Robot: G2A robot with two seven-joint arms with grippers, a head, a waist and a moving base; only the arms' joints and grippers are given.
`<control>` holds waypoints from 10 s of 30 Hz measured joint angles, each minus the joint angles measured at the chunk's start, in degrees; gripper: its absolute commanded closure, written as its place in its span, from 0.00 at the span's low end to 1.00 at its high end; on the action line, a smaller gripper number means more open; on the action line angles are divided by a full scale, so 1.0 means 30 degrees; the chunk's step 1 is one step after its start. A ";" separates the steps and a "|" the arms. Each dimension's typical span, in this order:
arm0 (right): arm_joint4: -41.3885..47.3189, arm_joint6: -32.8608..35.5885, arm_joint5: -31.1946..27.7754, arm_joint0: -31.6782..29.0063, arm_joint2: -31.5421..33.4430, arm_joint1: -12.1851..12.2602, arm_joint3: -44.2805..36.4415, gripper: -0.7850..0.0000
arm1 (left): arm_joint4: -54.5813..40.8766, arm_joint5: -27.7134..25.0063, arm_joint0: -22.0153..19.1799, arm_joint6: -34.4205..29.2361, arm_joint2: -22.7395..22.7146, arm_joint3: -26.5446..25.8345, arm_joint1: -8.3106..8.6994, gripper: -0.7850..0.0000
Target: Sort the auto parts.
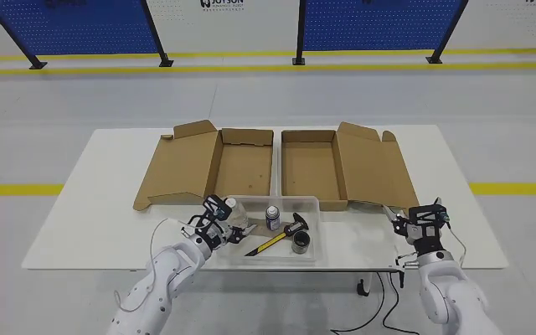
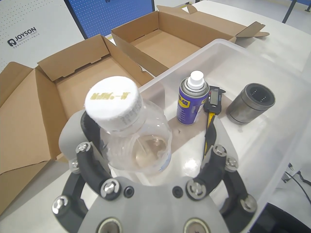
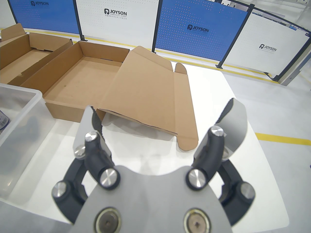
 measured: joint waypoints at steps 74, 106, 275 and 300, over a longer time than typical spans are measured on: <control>0.0000 0.0000 0.0000 0.0000 0.0000 0.0000 0.0000 0.00 | -0.1046 -0.1428 0.1132 -0.0604 -0.2062 -0.5909 0.0637 1.00; 0.0000 0.0000 0.0000 0.0000 0.0000 0.0000 0.0000 0.00 | -0.1999 0.7562 -0.7401 0.1123 0.3223 0.5974 -0.1686 1.00; 0.0000 0.0000 0.0000 0.0000 0.0000 0.0000 0.0000 0.00 | 0.2608 0.2461 -0.3561 -0.1700 0.4656 0.2965 -0.2271 1.00; 0.0000 0.0000 0.0000 0.0000 0.0000 0.0000 0.0000 0.00 | 0.2592 -0.1579 0.0789 -0.2089 0.0589 -0.4217 -0.0907 1.00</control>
